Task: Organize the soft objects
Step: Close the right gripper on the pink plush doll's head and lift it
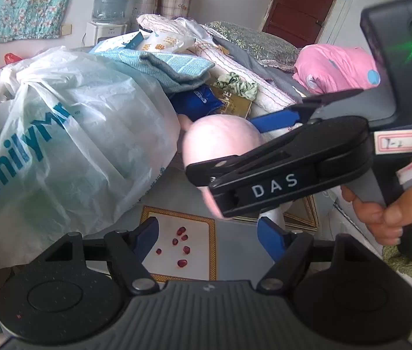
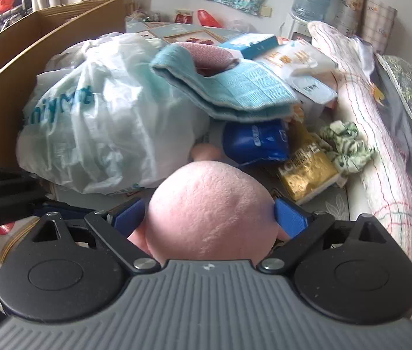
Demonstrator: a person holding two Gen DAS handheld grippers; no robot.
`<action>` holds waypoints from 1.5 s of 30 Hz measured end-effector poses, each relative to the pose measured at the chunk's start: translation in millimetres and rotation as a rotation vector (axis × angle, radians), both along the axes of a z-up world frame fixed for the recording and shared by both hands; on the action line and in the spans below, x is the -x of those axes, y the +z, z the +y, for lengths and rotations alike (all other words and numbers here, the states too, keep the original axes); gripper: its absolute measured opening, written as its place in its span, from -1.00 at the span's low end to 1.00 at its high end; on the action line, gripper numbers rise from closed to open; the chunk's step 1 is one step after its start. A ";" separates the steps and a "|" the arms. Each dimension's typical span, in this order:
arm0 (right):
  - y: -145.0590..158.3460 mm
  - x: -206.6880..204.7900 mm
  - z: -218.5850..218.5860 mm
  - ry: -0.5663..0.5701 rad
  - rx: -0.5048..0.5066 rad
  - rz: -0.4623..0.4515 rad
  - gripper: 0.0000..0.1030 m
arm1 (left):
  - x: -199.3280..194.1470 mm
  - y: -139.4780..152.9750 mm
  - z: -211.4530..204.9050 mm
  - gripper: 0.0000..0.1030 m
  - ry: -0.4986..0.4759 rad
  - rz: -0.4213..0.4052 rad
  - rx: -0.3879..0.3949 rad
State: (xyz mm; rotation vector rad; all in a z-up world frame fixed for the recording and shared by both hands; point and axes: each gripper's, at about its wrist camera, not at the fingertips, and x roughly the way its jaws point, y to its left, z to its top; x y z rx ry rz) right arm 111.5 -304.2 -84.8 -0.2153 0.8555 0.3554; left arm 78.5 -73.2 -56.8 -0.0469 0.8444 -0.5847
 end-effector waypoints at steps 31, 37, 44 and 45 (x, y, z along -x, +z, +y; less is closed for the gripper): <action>-34.2 9.3 -165.6 -0.371 -0.854 0.169 0.72 | -18.1 18.7 -45.3 0.65 -0.064 -0.068 0.026; -47.7 20.2 -191.5 -0.411 -0.990 0.203 0.10 | -20.1 12.3 -55.6 0.65 -0.095 -0.041 0.021; -68.3 27.3 -192.0 -0.429 -1.130 0.275 0.02 | -18.4 14.2 -67.5 0.65 -0.108 -0.061 0.004; -68.6 28.9 -191.1 -0.427 -1.129 0.278 0.02 | -19.2 14.1 -70.8 0.65 -0.106 -0.068 -0.006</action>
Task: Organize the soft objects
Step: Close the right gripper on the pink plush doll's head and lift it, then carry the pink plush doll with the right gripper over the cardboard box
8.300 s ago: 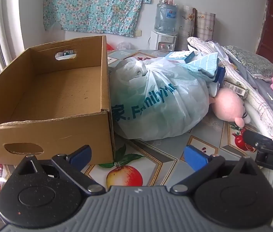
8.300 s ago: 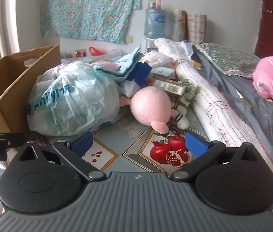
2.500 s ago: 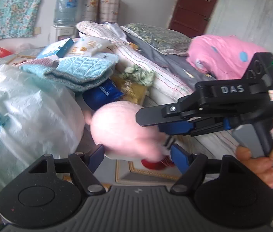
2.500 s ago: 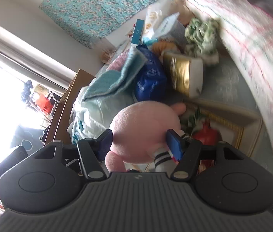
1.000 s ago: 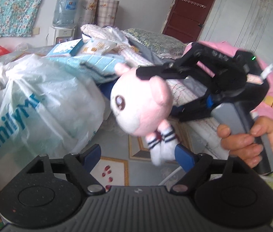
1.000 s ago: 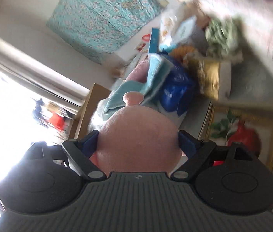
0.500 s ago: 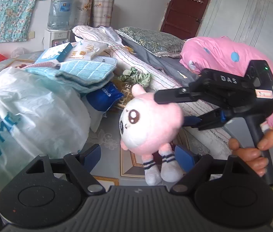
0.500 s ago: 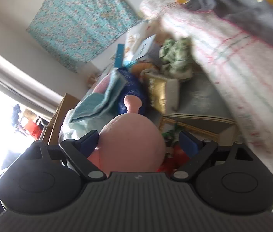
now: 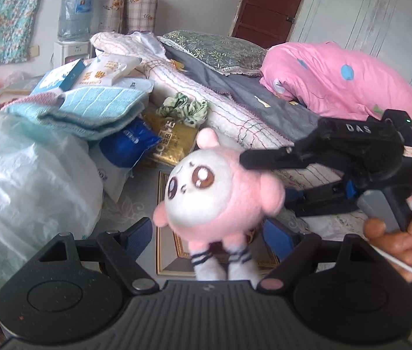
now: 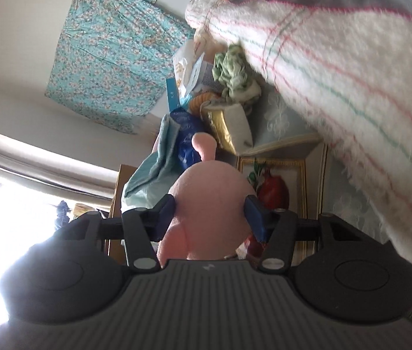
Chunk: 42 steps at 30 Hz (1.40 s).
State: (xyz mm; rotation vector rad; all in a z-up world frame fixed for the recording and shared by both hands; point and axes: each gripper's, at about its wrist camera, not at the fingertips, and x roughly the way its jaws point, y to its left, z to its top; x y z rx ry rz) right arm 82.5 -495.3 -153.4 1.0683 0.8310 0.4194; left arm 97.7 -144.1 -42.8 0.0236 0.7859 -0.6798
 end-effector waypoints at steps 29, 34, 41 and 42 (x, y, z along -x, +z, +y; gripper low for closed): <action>35.9 -87.2 19.7 0.129 0.420 -0.031 -0.38 | -20.1 -16.8 -37.4 0.66 -0.048 -0.002 -0.109; 46.4 -70.3 31.6 0.127 0.495 -0.100 -0.78 | -24.7 -20.9 -37.3 0.66 -0.062 0.028 -0.103; 78.9 -43.8 50.7 0.141 0.602 -0.229 -0.83 | -24.1 -22.8 -31.0 0.64 -0.055 0.055 -0.042; 84.3 -40.3 54.8 0.144 0.620 -0.247 -0.83 | -22.8 -22.1 -29.3 0.64 -0.053 0.053 -0.030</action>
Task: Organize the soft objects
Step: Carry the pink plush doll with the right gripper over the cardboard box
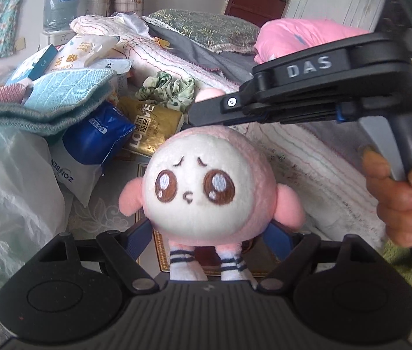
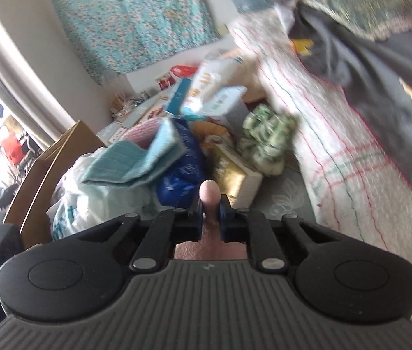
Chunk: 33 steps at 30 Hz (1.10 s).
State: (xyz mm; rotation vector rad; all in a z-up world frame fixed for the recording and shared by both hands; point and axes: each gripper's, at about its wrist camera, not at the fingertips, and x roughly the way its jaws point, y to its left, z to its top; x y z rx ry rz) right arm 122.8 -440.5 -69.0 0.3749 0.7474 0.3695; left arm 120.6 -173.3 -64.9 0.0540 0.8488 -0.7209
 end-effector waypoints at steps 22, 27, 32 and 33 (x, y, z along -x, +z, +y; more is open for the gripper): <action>164.3 72.2 118.0 0.256 0.065 -0.400 -0.85 | 71.4 115.4 87.0 0.63 0.224 -0.302 0.147; 199.0 56.1 179.5 0.398 0.012 -0.455 -0.85 | 71.0 144.1 132.5 0.63 0.373 -0.352 0.126; 222.5 15.6 256.9 0.528 -0.074 -0.411 -0.85 | 57.4 156.4 179.7 0.63 0.550 -0.382 0.091; 225.2 5.7 273.5 0.546 -0.081 -0.401 -0.86 | 53.1 157.5 189.2 0.63 0.586 -0.385 0.087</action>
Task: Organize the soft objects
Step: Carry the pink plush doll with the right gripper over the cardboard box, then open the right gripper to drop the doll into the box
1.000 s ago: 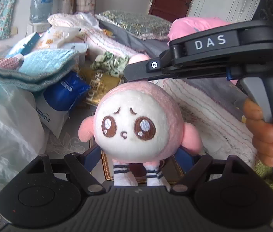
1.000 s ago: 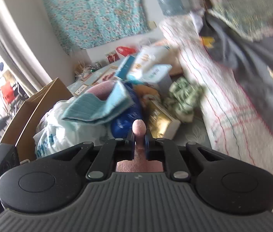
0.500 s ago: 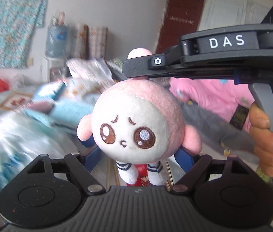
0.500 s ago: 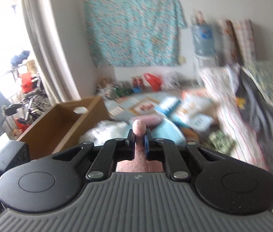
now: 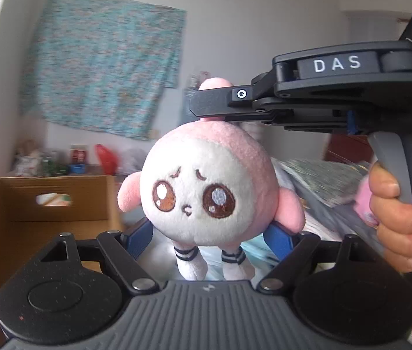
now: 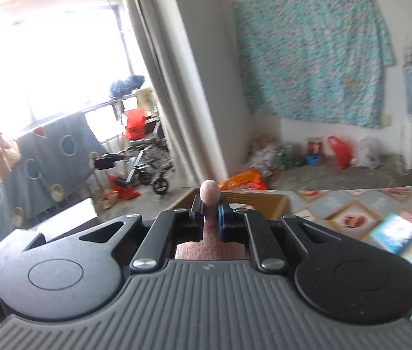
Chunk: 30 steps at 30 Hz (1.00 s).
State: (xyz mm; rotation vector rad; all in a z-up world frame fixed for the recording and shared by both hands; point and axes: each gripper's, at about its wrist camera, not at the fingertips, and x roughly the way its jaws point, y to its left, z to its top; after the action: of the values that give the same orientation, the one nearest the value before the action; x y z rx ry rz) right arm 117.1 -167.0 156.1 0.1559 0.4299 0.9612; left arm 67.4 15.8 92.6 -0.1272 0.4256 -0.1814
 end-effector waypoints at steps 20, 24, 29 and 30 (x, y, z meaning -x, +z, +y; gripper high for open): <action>-150.9 -221.2 205.3 -0.005 0.283 0.297 -0.87 | -53.7 -19.0 134.0 0.64 0.428 0.113 0.056; -153.3 -234.2 208.9 -0.043 0.373 0.185 -0.86 | -47.9 -20.7 137.1 0.64 0.432 0.113 0.046; -155.7 -241.0 210.4 -0.077 0.458 0.100 -0.68 | -45.4 -25.8 132.6 0.65 0.409 0.119 0.037; -153.8 -240.0 208.6 -0.088 0.462 0.090 -0.60 | -45.2 -26.7 131.7 0.65 0.407 0.122 0.035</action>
State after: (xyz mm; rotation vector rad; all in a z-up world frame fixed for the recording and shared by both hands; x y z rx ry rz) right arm 357.1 41.6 2.4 -0.2003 0.7105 0.7493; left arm 112.7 147.6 66.0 -0.2569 0.5086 0.2202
